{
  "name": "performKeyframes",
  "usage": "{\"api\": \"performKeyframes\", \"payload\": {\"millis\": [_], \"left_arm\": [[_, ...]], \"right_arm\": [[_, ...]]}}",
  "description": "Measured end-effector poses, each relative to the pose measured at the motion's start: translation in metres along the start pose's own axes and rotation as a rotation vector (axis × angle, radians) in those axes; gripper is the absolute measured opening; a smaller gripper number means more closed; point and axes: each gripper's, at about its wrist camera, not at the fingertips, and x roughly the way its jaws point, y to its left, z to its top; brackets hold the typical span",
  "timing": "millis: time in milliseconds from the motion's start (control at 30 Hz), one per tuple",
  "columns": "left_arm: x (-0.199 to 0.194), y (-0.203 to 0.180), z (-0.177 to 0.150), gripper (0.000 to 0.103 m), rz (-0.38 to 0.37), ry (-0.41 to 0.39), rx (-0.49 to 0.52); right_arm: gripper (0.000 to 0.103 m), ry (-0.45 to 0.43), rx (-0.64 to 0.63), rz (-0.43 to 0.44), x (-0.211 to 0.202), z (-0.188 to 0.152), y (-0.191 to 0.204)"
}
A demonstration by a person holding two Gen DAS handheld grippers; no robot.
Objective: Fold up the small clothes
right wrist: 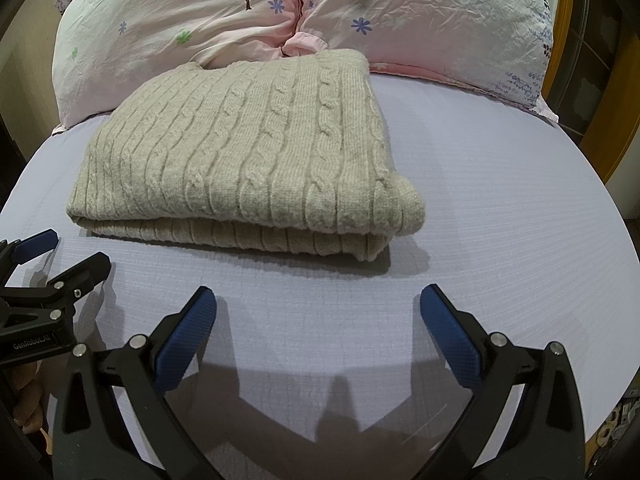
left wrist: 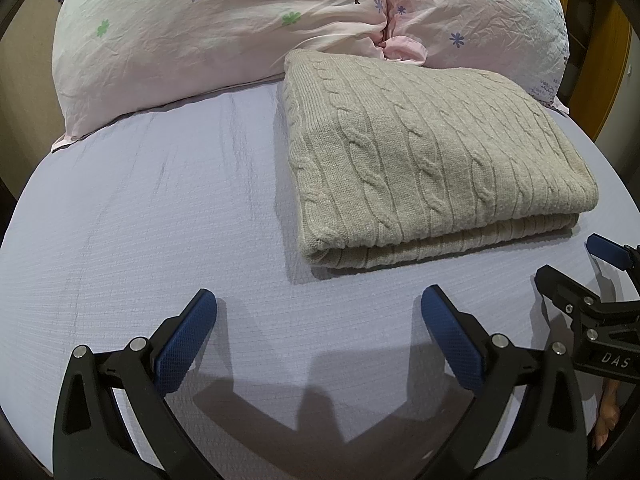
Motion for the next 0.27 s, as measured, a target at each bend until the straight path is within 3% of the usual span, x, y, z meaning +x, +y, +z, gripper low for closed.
{"api": "performKeyframes", "payload": {"millis": [267], "left_arm": [[0.0006, 0.0003, 0.0004, 0.102, -0.001, 0.0, 0.001]], "right_arm": [[0.101, 0.0, 0.0, 0.0, -0.0001, -0.0001, -0.0002]]}}
